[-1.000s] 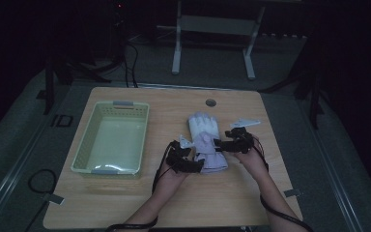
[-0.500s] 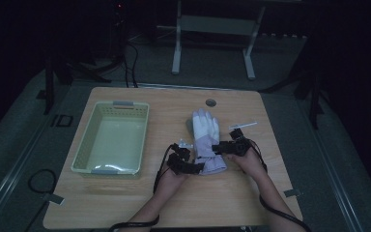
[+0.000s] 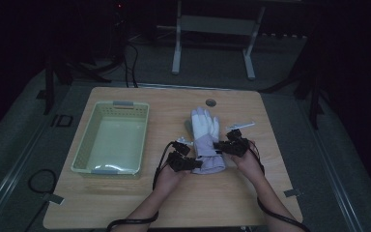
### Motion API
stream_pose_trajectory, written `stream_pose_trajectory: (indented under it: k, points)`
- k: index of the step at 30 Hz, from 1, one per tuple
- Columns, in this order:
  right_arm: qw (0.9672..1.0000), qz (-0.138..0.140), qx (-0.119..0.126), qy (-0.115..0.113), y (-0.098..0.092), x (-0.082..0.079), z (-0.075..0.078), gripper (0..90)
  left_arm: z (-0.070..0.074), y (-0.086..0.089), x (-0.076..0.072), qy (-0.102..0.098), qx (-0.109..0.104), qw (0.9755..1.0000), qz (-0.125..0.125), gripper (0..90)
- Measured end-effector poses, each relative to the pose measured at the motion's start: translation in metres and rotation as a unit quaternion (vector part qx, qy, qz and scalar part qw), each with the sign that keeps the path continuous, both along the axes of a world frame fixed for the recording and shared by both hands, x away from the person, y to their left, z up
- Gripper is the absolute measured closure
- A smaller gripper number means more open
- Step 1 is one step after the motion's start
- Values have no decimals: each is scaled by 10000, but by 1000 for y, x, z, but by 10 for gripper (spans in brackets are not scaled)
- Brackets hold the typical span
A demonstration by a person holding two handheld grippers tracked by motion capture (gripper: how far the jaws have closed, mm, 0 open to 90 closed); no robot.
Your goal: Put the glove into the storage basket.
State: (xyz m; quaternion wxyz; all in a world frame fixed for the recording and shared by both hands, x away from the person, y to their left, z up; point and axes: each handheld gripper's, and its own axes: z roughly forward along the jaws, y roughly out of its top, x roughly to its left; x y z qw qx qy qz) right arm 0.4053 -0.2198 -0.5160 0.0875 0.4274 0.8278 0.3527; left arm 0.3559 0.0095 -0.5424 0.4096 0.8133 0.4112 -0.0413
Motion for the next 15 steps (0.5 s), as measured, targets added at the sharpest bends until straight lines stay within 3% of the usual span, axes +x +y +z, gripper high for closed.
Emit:
stream_pose_trajectory:
  k: [3, 6, 15]
  points:
    - [9998, 30, -98, -198, 3, -5, 9, 814, 6, 1, 0, -59, 0, 10000, -48, 762]
    - [9994, 59, -126, -322, 4, -8, 20, 815, 22, 3, -1, -180, 112, 9996, -194, 763]
    - [9985, 169, 55, -512, 5, -16, 45, 814, 55, 7, -6, -347, 309, 9980, -428, 764]
